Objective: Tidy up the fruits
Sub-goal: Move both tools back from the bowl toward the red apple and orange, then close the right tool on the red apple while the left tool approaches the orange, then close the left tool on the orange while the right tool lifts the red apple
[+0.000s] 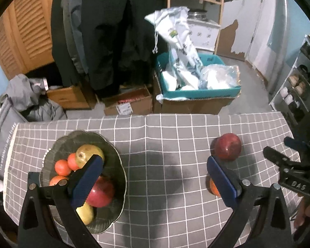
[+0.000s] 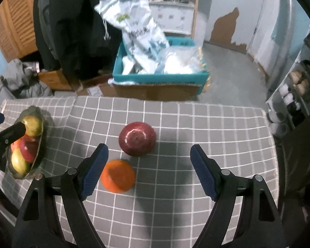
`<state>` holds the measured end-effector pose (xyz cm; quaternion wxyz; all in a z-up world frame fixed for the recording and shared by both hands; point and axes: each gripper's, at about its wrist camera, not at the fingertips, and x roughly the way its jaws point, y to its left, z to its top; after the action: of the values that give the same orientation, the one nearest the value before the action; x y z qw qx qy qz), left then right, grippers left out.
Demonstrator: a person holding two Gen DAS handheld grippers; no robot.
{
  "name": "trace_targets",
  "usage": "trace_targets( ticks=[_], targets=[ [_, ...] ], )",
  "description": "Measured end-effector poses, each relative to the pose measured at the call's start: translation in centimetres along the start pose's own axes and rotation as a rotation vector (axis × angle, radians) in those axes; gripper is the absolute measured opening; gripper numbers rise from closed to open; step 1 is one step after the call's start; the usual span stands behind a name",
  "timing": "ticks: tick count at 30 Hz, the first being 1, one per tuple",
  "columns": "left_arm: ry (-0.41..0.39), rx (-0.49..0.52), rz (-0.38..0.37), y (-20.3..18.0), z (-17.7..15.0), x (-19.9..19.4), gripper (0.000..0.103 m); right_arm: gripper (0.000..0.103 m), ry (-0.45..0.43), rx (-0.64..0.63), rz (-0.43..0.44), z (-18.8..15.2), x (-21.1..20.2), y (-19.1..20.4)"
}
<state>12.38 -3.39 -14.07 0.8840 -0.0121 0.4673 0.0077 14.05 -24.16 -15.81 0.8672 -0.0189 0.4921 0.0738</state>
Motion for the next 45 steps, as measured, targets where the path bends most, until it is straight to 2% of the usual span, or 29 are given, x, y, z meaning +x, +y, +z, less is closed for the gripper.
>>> trace_targets(
  ticks=[5,11,17,24,28,32,38,45],
  targets=[
    [0.047,-0.016,0.014,0.1,0.2,3.2,0.102,0.08,0.086,0.003,0.02,0.5,4.7,0.6],
    [0.1,-0.019,0.023,0.0,0.3,6.7,0.102,0.08,0.142,0.015,0.018,1.0,8.2,1.0],
    [0.149,-0.029,0.024,-0.2,0.0,9.5,0.102,0.08,0.189,0.035,0.023,1.1,10.9,1.0],
    [0.171,-0.043,0.025,0.1,-0.3,10.5,0.102,0.08,0.224,0.046,0.034,0.8,12.8,1.1],
    [0.18,-0.048,0.017,0.1,-0.4,10.7,0.102,0.076,0.209,0.04,0.041,0.6,12.9,1.3],
    [0.186,-0.054,-0.021,-0.4,-0.6,10.4,0.102,0.076,0.183,0.036,0.012,0.4,12.3,1.0],
    [0.183,-0.038,-0.063,-2.1,-0.9,9.7,0.102,0.076,0.128,0.081,-0.004,0.1,9.3,-1.7],
    [0.187,0.007,-0.118,-4.9,-1.4,9.0,0.102,0.076,0.101,0.142,-0.028,-1.8,6.1,-5.3]
  ],
)
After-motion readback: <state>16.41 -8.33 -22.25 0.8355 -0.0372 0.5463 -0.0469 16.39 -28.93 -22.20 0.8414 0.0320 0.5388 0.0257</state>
